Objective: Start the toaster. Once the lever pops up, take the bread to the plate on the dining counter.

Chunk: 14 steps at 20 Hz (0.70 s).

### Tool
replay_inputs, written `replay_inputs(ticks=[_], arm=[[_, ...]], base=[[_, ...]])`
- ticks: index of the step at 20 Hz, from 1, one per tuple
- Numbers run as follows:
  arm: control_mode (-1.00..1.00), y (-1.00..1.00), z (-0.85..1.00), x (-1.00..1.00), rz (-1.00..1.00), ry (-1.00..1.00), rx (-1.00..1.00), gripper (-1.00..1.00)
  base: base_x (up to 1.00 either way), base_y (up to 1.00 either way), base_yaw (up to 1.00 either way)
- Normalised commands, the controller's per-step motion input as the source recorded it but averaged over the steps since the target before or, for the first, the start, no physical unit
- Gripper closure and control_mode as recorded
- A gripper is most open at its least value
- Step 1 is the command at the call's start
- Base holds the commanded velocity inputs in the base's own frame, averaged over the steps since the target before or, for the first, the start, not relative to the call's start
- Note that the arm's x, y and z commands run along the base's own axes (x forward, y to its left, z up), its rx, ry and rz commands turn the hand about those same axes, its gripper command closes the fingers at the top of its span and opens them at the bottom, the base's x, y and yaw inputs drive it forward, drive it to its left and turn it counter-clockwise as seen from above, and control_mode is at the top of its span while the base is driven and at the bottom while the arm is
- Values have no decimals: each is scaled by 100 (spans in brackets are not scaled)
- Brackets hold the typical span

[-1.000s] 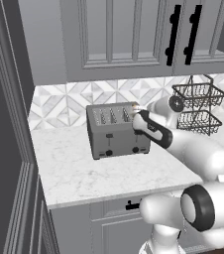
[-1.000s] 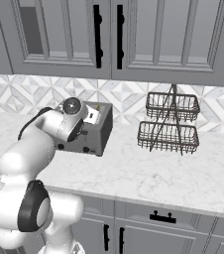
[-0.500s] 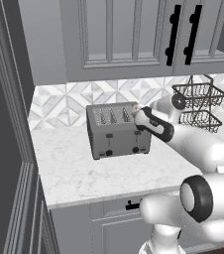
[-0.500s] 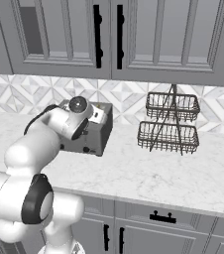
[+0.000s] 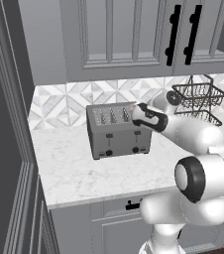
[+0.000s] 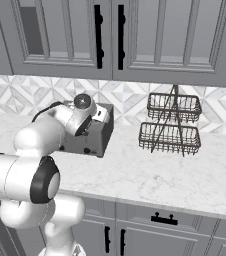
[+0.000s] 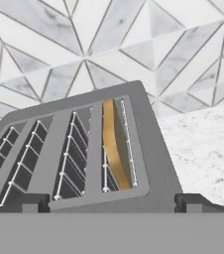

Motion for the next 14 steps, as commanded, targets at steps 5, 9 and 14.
replay_inputs(ticks=[5,9,14], arm=[[-100,0,-27,16,0,0,0,-100],[-100,0,-17,14,0,0,0,-100],[-100,0,-8,24,0,0,0,-100]], base=[[0,0,0],[0,0,0],[0,0,0]])
